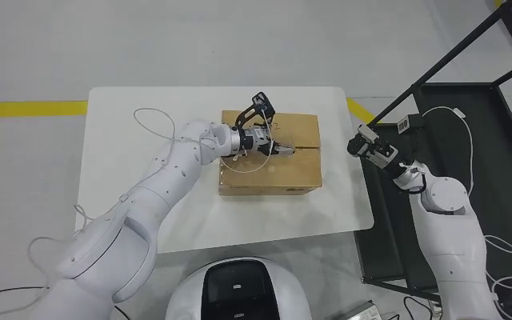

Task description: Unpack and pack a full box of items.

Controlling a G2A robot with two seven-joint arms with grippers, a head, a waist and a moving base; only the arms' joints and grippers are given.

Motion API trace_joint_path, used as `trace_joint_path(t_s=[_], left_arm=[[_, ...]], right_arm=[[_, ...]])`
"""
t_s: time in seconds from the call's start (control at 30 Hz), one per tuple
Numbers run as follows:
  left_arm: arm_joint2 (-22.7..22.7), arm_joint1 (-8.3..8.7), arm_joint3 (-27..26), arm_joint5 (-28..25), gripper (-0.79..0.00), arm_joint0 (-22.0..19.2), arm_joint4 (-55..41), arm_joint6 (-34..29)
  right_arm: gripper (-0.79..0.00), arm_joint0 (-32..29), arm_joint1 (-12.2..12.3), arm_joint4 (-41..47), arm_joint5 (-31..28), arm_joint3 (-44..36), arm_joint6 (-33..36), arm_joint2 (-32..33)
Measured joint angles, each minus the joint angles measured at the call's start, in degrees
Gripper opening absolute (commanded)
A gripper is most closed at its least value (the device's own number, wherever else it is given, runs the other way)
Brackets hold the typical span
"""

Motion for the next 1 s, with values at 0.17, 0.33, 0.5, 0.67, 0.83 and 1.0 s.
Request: trace_joint_path(t_s=[0.17,0.33,0.5,0.67,0.83,1.0], left_arm=[[0.35,-0.45,-1.26,3.56,0.000,0.84,1.06,-4.18],[-0.64,-1.13,-1.37,3.80,0.000,0.70,-3.16,-9.45],[-2.26,-1.33,-2.03,2.68,0.000,-0.29,-7.30,-13.03],[-3.35,-1.11,-3.61,3.15,0.000,-0.82,-7.56,-13.74],[-4.15,-0.99,-4.53,4.76,0.000,-0.79,-7.42,-14.24],[-4.70,-0.73,-4.65,5.41,0.000,-0.39,-6.21,-14.19]], right_arm=[[0.000,-0.11,0.08,0.09,-0.01,-0.03,-0.08,-0.06],[0.000,0.19,0.14,0.25,0.08,0.30,0.02,-0.42],[0.000,0.90,0.20,0.07,0.27,0.51,0.25,-1.09],[0.000,1.96,0.20,-0.08,0.42,1.19,0.61,-2.21],[0.000,3.59,0.31,-1.09,2.64,3.10,2.10,-3.74],[0.000,8.49,0.17,-1.08,4.90,9.37,3.80,-6.69]])
